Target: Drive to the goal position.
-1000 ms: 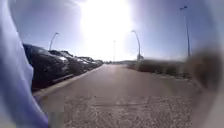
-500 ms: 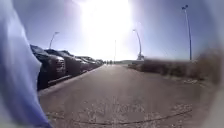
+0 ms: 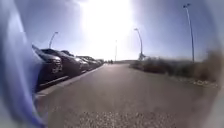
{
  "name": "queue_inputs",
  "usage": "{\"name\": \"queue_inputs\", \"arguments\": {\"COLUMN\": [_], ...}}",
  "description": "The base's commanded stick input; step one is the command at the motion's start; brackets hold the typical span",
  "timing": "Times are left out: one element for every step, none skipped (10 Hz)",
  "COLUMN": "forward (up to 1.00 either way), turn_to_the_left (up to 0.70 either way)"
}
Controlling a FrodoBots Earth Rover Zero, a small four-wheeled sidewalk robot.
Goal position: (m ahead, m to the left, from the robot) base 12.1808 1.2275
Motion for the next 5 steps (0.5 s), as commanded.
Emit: {"name": "queue_inputs", "arguments": {"forward": [1.0,1.0,1.0,1.0,1.0], "turn_to_the_left": [0.0,0.0,0.0,0.0,0.0]}}
